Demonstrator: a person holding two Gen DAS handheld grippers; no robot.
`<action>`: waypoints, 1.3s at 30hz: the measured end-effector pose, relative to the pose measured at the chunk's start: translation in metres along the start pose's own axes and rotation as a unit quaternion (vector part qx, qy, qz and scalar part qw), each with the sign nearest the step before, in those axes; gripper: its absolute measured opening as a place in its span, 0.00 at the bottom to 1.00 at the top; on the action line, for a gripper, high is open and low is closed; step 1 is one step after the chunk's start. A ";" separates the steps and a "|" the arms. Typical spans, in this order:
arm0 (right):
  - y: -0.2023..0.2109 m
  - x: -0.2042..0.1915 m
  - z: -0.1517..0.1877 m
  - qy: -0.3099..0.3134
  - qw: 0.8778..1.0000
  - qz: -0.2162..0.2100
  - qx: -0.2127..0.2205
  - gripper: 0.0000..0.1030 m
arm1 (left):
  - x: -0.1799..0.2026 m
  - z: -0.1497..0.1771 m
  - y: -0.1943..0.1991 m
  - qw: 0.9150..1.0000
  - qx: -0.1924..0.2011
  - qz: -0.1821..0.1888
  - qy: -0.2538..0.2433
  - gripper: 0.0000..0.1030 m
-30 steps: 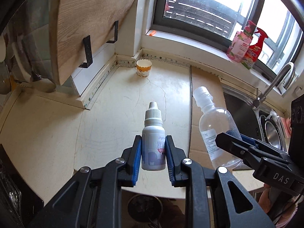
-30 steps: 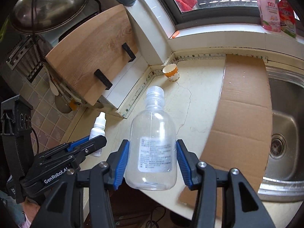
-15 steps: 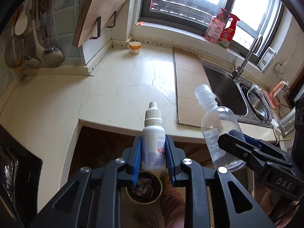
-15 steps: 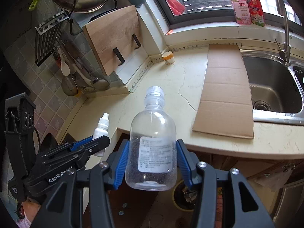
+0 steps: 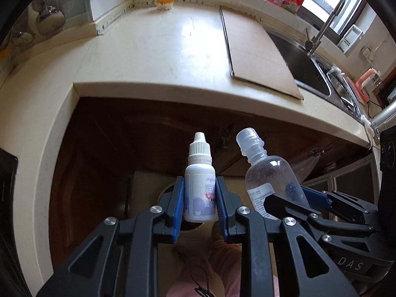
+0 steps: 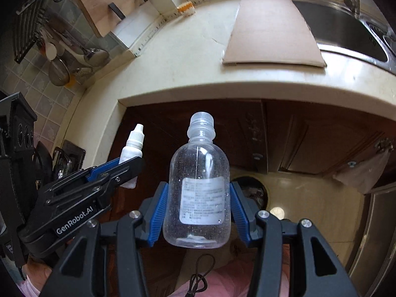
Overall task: Collect trash
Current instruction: 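Carry both bottles down over the black bin and release both, then raise both tools back up to the counter near the paper cup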
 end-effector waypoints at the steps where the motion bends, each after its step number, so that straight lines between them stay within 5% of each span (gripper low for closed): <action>1: -0.012 0.005 0.005 -0.005 1.000 0.004 -0.010 0.48 | -0.003 0.007 -0.013 1.000 -0.010 0.000 0.002 0.22; 7: -0.087 0.037 0.035 -0.025 0.997 0.016 -0.068 0.49 | -0.027 0.043 -0.091 0.998 -0.051 -0.004 0.027 0.22; 20: -0.275 0.086 0.086 -0.008 0.988 0.032 -0.151 0.52 | -0.096 0.100 -0.252 0.994 -0.077 0.003 0.083 0.23; 22: -0.299 0.090 0.089 -0.006 0.987 0.032 -0.160 0.55 | -0.107 0.108 -0.269 0.993 -0.082 0.002 0.087 0.28; 25: -0.332 0.093 0.093 -0.003 0.983 0.047 -0.175 0.55 | -0.122 0.110 -0.286 0.992 -0.085 -0.010 0.090 0.57; 27: -0.346 0.097 0.094 -0.001 0.983 0.057 -0.176 0.56 | -0.129 0.113 -0.291 0.992 -0.087 -0.021 0.094 0.78; 33: -0.342 0.096 0.099 0.004 0.983 0.050 -0.177 0.59 | -0.136 0.118 -0.295 0.987 -0.106 -0.035 0.112 0.80; 39: -0.297 0.082 0.088 0.020 0.985 0.044 -0.168 0.59 | -0.124 0.104 -0.252 0.989 -0.090 -0.035 0.110 0.80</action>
Point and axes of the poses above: each gripper's, at about its wrist camera, not at the fingertips, and y roughly against the way its jaws point, x to its right, z to its underside, the point moved 6 cm from there along -y, roughly the way its jaws point, and after that the axes turned 9 degrees about z, right-handed, at the moved point
